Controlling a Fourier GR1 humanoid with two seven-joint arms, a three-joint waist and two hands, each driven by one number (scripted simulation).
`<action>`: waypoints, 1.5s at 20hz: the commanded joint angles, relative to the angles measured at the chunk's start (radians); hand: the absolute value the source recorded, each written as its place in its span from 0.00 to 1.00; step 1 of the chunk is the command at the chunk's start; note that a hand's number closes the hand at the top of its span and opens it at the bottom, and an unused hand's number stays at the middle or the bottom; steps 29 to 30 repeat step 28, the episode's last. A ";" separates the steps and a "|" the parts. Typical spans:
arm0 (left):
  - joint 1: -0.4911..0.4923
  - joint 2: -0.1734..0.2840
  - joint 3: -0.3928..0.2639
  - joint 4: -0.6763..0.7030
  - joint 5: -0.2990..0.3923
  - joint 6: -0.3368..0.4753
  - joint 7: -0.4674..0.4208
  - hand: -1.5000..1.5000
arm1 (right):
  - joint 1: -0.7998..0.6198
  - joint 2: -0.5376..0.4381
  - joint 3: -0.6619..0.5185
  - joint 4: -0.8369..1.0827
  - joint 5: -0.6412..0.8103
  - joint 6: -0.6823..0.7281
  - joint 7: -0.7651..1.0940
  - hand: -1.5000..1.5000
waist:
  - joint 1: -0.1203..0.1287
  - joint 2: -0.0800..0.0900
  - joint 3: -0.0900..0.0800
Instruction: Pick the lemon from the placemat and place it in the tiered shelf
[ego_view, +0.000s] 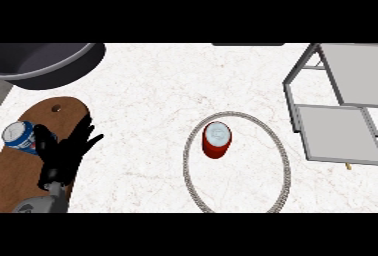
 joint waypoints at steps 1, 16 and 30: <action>0.012 0.012 0.010 0.028 0.008 -0.020 0.018 0.50 | -0.047 0.024 -0.063 0.022 -0.086 -0.012 0.084 0.00 | -0.002 0.003 -0.005; -0.012 0.000 0.013 0.056 -0.012 -0.012 0.003 0.50 | -0.041 -0.214 -0.274 0.221 -0.079 -0.255 0.066 0.00 | -0.004 0.010 -0.005; 0.023 -0.016 0.007 0.020 -0.016 -0.013 -0.002 0.50 | 0.122 -0.494 -0.456 0.594 -0.212 0.045 -0.149 0.00 | 0.003 0.013 -0.002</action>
